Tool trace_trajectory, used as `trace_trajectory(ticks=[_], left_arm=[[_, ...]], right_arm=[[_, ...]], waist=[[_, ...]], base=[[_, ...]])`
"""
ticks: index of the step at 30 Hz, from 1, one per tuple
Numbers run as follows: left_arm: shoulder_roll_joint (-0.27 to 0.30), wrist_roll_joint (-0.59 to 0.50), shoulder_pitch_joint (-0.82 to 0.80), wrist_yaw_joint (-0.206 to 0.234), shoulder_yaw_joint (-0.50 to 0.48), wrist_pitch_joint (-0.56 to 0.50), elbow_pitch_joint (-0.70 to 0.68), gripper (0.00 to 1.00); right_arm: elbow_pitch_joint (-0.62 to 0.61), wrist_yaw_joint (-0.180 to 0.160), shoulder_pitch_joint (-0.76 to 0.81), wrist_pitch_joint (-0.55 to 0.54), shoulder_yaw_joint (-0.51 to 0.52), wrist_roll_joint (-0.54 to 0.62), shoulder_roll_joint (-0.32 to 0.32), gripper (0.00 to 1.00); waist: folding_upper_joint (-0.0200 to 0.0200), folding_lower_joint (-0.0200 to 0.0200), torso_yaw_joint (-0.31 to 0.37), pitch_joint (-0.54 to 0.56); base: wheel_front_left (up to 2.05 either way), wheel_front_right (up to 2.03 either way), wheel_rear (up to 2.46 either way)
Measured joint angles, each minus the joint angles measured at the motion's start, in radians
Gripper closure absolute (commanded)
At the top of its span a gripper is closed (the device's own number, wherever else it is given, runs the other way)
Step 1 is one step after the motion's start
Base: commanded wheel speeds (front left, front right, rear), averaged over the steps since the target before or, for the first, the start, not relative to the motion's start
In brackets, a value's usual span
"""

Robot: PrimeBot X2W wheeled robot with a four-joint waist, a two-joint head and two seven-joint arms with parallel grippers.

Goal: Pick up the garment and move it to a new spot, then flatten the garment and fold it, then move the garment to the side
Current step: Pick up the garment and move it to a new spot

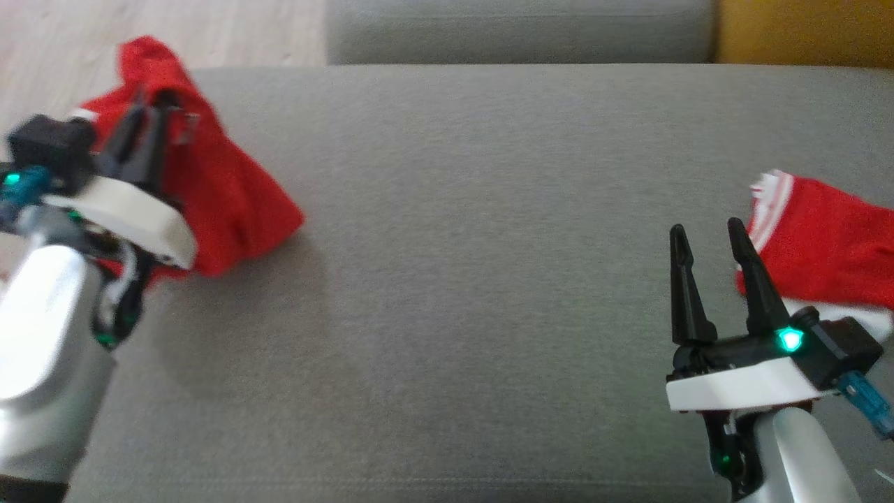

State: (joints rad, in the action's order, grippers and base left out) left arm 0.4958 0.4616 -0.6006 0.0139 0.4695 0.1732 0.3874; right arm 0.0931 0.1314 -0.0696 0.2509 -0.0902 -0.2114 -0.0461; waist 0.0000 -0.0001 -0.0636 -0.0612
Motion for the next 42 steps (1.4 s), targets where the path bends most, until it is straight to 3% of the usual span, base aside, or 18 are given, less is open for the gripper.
trace_trajectory(ticks=[6, 11, 16, 17, 18, 19, 23, 26, 34, 42], left_arm=[[-0.039, -0.024, 0.049, 0.048, 0.075, -0.086, -0.125, 1.0], [-0.084, -0.053, 0.069, 0.066, 0.134, -0.107, -0.123, 1.0], [-0.179, -0.067, 0.063, 0.059, 0.203, -0.107, -0.062, 1.0], [-0.199, -0.067, 0.063, 0.054, 0.216, -0.107, -0.047, 0.94], [-0.223, -0.067, 0.063, 0.053, 0.227, -0.101, -0.033, 0.53], [-0.245, -0.067, 0.063, 0.05, 0.235, -0.095, -0.021, 0.0], [-0.304, -0.066, 0.051, 0.039, 0.267, -0.068, 0.011, 0.0], [-0.315, -0.064, 0.038, 0.038, 0.266, -0.043, 0.025, 0.0], [-0.295, -0.025, 0.039, 0.06, 0.202, 0.015, 0.023, 0.0], [-0.211, 0.027, 0.137, 0.107, 0.093, 0.063, -0.05, 0.0]], right_arm=[[-0.023, 0.0, 0.0, 0.0, -0.033, -0.02, 0.0, 0.0], [-0.054, 0.0, 0.0, 0.0, -0.08, -0.028, 0.0, 0.0], [-0.079, 0.0, 0.0, 0.0, -0.1, -0.049, -0.001, 0.0], [-0.083, 0.0, 0.0, 0.0, -0.101, -0.052, -0.001, 0.0], [-0.084, 0.0, 0.0, 0.0, -0.102, -0.053, -0.001, 0.0], [-0.086, 0.0, 0.0, 0.0, -0.106, -0.054, -0.001, 0.0], [-0.09, 0.0, 0.0, 0.0, -0.108, -0.055, -0.001, 0.0], [-0.092, 0.0, 0.0, 0.0, -0.102, -0.055, -0.001, 0.0], [-0.09, 0.0, 0.005, 0.0, -0.085, -0.061, -0.001, 0.0], [-0.061, 0.0, 0.025, 0.0, -0.055, -0.05, -0.001, 0.0]], waist=[[0.0, 0.0, 0.102, 0.016], [0.0, 0.0, 0.193, 0.002], [0.0, 0.0, 0.276, -0.029], [0.0, 0.0, 0.29, -0.035], [0.0, 0.0, 0.304, -0.042], [0.0, 0.0, 0.316, -0.047], [0.0, 0.0001, 0.35, -0.066], [0.0, 0.0001, 0.348, -0.067], [0.0, 0.0001, 0.29, -0.048], [0.0, 0.0001, 0.18, -0.009]], base=[[0.0, 0.0, 0.0], [0.0, 0.0, 0.0], [0.0, 0.0, 0.0], [0.0, 0.0, 0.0], [0.0, 0.0, 0.0], [0.0, 0.0, 0.0], [0.0, 0.0, 0.0], [0.0, 0.0, 0.0], [0.0, 0.0, 0.0], [0.0, 0.0, 0.0]])
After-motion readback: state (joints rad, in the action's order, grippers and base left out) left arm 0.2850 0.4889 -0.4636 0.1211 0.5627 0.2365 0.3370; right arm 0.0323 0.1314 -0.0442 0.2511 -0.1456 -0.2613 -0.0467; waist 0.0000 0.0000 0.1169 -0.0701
